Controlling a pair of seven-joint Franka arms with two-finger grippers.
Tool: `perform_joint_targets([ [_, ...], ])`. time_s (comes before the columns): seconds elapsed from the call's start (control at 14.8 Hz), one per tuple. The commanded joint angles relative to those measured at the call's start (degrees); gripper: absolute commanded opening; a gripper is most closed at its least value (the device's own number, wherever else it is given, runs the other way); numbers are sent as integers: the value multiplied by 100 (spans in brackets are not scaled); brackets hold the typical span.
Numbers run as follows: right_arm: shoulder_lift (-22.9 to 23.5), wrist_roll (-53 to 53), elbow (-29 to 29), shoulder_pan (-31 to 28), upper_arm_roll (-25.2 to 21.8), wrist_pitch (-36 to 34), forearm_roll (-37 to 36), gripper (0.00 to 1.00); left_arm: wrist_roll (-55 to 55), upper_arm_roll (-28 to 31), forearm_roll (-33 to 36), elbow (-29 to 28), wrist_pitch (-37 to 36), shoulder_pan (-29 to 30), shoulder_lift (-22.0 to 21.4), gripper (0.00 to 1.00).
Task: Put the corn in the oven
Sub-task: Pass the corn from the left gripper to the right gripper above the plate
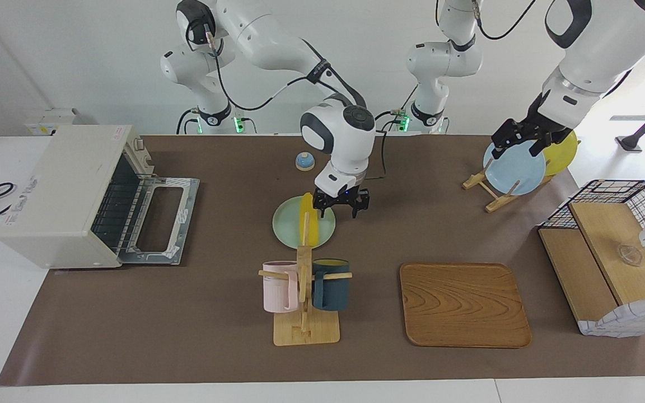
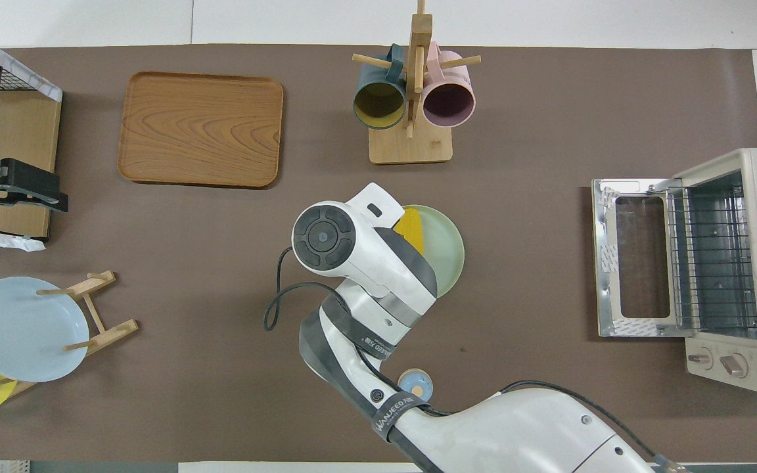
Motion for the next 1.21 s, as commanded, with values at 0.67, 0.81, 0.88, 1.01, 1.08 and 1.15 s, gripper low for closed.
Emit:
perform_joint_targets([
  [0.67, -332, -30, -936, -91, 51, 753, -28, 21, 218, -73, -236, -86, 79, 86, -103, 100],
  [0.81, -341, -30, -989, -91, 51, 763, -28, 17, 209, -73, -166, -77, 62, 69, -94, 100],
  [0.88, -367, -30, -997, -91, 51, 745, -28, 3, 235, -82, -52, -77, 97, 69, -86, 100],
  [1.01, -368, -30, -954, -91, 51, 675, -28, 0, 244, -108, 142, -112, 228, 60, -77, 100],
  [1.08, -359, -30, -910, -100, 51, 623, -28, 0, 236, -108, 142, -191, 359, 60, -77, 100],
  [1.15, -359, -47, -779, -100, 42, 439, -97, 0, 244, -108, 160, -305, 491, 60, -68, 100],
])
